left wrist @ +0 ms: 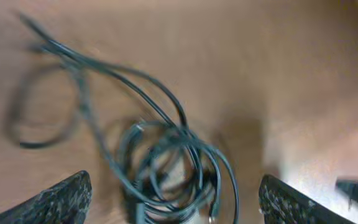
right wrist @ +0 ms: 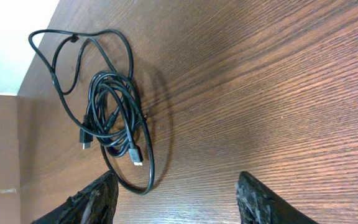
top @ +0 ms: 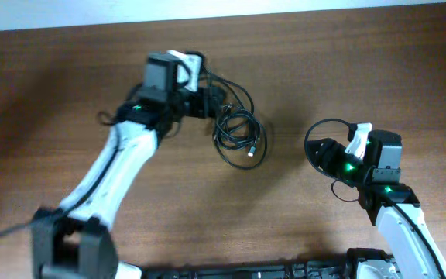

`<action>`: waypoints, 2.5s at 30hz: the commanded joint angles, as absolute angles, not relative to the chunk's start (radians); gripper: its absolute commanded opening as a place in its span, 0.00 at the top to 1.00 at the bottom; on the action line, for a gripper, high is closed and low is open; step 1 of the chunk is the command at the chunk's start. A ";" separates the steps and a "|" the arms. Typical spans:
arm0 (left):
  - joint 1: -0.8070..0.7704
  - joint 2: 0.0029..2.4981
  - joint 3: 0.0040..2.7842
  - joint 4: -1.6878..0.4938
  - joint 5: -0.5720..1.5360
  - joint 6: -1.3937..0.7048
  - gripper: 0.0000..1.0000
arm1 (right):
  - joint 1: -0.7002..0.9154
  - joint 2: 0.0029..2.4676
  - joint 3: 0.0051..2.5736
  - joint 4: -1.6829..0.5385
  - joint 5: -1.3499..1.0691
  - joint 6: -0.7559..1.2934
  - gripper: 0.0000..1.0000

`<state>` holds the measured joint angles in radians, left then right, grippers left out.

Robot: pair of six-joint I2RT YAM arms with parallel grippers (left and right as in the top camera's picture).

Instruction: Untangle cables

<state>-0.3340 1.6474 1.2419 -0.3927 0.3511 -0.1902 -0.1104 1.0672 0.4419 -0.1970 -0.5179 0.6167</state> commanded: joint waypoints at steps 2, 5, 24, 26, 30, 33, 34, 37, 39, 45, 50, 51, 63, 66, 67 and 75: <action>-0.451 1.812 1.235 -0.352 0.326 0.028 0.27 | -0.104 1.073 0.444 -0.205 -0.524 0.606 0.41; -0.508 1.881 1.235 -0.337 0.218 0.027 0.39 | -0.104 1.073 0.444 -0.205 -0.524 0.606 0.40; -0.510 2.066 1.274 -0.394 0.108 0.027 1.00 | -0.104 1.073 0.444 -0.239 -0.733 0.525 0.17; -0.509 1.991 1.355 -0.548 0.108 0.027 1.00 | -0.104 1.072 0.447 -0.216 -0.734 0.501 0.06; -0.516 1.724 1.417 -0.627 0.196 0.027 1.00 | -0.042 1.072 0.544 -0.163 -0.783 0.371 0.01; -0.517 1.588 1.417 -0.657 0.196 0.027 1.00 | 0.119 1.073 0.567 -0.005 -0.862 0.292 0.01; -0.517 1.587 1.417 -0.669 0.198 0.023 1.00 | 0.157 1.073 0.567 0.042 -0.875 0.310 0.07; -0.516 1.587 1.417 -0.659 0.179 -0.138 1.00 | 0.218 1.074 0.567 0.163 -0.861 0.622 0.27; -0.517 1.587 1.417 -0.645 0.120 -0.406 1.00 | 0.240 1.073 0.567 0.215 -0.810 0.785 0.27; -0.530 1.587 1.417 -0.743 -0.330 -1.034 1.00 | 0.303 1.078 0.567 0.148 -0.553 0.884 0.01; -0.530 1.587 1.417 -0.743 -0.267 -1.156 1.00 | 0.467 1.182 0.567 0.347 -0.366 0.884 0.05; -0.530 1.587 1.417 -0.743 -0.224 -1.160 1.00 | 0.493 1.234 0.567 0.412 -0.347 0.884 0.06; -0.526 1.584 1.417 -0.825 0.101 -0.966 1.00 | 0.497 1.388 0.567 0.548 -0.103 0.824 0.96; -0.363 1.501 1.417 -0.825 0.101 -0.801 1.00 | 0.373 1.386 0.567 0.294 -0.117 0.823 0.96; -0.308 1.470 1.417 -0.825 0.102 -0.715 1.00 | 0.337 1.386 0.567 0.227 -0.141 0.822 0.96; -0.021 1.361 1.424 -0.809 0.086 -0.367 1.00 | 0.027 1.386 0.567 -0.090 -0.350 0.684 0.96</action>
